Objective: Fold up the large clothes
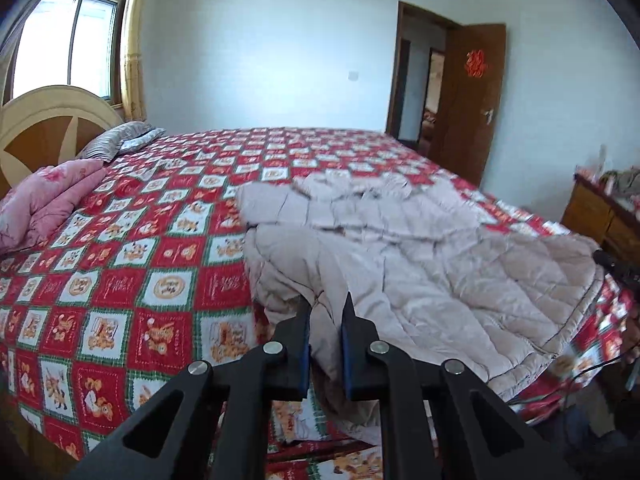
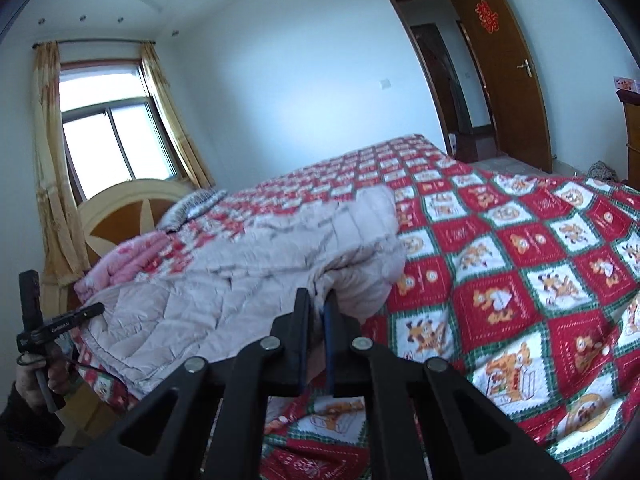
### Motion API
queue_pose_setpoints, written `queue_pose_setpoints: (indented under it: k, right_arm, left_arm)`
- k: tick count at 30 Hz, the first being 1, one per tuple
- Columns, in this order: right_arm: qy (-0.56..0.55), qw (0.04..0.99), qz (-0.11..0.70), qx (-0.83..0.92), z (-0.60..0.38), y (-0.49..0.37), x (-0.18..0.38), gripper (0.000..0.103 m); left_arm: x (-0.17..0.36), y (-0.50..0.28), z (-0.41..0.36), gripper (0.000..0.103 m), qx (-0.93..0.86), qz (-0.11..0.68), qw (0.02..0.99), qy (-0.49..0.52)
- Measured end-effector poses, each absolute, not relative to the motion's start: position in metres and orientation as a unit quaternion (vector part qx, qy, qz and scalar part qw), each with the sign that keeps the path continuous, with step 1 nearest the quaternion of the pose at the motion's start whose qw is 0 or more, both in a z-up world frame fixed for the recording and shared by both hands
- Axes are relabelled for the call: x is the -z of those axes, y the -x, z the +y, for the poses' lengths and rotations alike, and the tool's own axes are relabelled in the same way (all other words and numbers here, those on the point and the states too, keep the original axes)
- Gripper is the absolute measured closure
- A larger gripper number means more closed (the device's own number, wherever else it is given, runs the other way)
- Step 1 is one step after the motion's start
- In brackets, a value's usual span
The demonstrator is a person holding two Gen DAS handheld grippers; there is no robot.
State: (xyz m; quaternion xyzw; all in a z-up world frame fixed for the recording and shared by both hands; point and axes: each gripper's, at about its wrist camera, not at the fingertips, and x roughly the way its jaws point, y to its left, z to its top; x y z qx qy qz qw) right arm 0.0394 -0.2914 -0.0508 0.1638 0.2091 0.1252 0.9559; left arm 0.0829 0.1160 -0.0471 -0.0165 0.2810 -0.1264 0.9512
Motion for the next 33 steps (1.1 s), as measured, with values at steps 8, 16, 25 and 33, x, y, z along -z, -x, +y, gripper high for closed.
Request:
queue_pose_setpoints:
  k: [8,16,25,33]
  right_arm:
    - [-0.168,0.97,0.142,-0.099,-0.304,-0.075,-0.009,0.101]
    - [-0.181,0.952,0.221,-0.111,-0.296,-0.125,0.013,0.098]
    - [-0.184,0.903,0.377,-0.087,-0.31,-0.069,0.112,0.019]
    - [-0.222,0.863,0.438,-0.12,-0.285,-0.065,0.148,0.019]
  left_arm:
    - [0.017,-0.126,0.129,0.092,0.127,0.235,0.963,0.019]
    - [0.016,-0.176,0.121,0.093,0.124,0.234,0.963,0.045]
    - [0.022,-0.159,0.117,0.093,0.125,0.237,0.963,0.021]
    - [0.031,-0.149,0.117,0.093,0.117,0.241,0.963,0.02]
